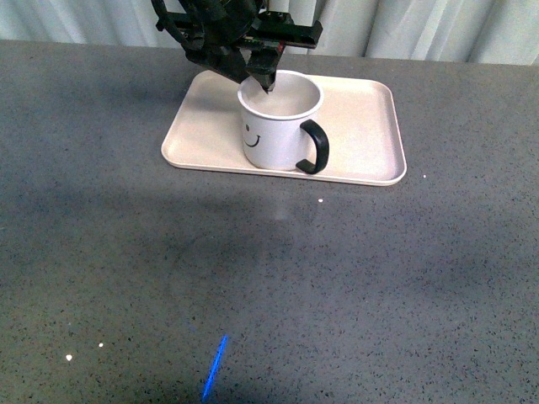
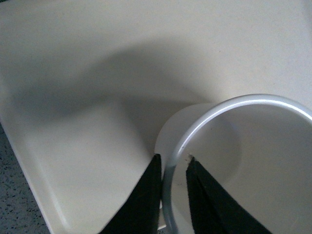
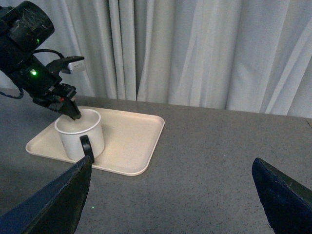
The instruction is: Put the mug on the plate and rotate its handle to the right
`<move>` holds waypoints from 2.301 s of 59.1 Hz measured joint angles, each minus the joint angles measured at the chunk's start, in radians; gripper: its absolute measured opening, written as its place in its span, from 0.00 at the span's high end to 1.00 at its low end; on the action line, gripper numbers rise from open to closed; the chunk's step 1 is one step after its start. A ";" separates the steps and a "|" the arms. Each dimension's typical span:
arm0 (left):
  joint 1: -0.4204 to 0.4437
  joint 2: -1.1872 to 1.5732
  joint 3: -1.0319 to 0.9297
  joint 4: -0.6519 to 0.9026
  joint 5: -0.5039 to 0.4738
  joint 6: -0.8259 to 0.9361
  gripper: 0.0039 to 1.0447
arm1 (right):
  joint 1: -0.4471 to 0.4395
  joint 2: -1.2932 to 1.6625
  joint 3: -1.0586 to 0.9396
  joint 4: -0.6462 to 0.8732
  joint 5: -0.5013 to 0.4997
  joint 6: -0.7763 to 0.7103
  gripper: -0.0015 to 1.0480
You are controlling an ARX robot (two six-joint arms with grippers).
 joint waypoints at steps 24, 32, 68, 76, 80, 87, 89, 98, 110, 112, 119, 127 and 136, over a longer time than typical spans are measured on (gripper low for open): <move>0.093 -0.344 -0.346 0.223 -0.007 -0.024 0.08 | 0.000 0.000 0.000 0.000 0.000 0.000 0.09; 0.156 -0.542 -0.540 0.357 0.063 -0.073 0.09 | 0.000 0.000 0.000 0.000 0.000 0.000 0.09; 0.388 -1.459 -1.743 1.297 -0.180 -0.051 0.99 | 0.000 0.000 0.000 0.000 0.002 0.000 0.09; 0.396 -1.542 -1.802 1.278 -0.177 -0.049 0.99 | 0.000 0.000 0.000 0.000 0.000 0.000 0.09; 0.397 -1.595 -1.835 1.252 -0.178 -0.049 0.99 | 0.000 0.000 0.000 0.000 0.000 0.000 0.09; 0.397 -1.680 -1.868 1.206 -0.176 -0.049 0.99 | 0.000 0.000 0.000 0.000 0.000 0.000 0.09; 0.397 -1.695 -1.875 1.196 -0.177 -0.049 0.99 | 0.000 0.000 0.000 0.000 0.000 0.000 0.09; 0.397 -1.828 -1.936 1.137 -0.177 -0.049 0.99 | 0.000 0.000 0.000 0.000 0.000 0.000 0.09; 0.397 -1.926 -1.947 1.052 -0.177 -0.048 0.99 | 0.000 0.000 0.000 0.000 0.000 0.000 0.09; 0.397 -1.942 -1.947 1.036 -0.177 -0.048 0.99 | 0.000 0.000 0.000 0.000 0.000 0.000 0.09; 0.397 -2.005 -1.947 0.976 -0.177 -0.048 0.99 | 0.000 0.000 0.000 0.000 0.000 0.000 0.09; 0.397 -2.072 -1.947 0.911 -0.177 -0.048 0.99 | 0.000 0.000 0.000 0.000 0.000 0.000 0.09; 0.397 -2.121 -1.947 0.861 -0.177 -0.048 0.99 | 0.000 0.000 0.000 0.000 0.000 0.000 0.09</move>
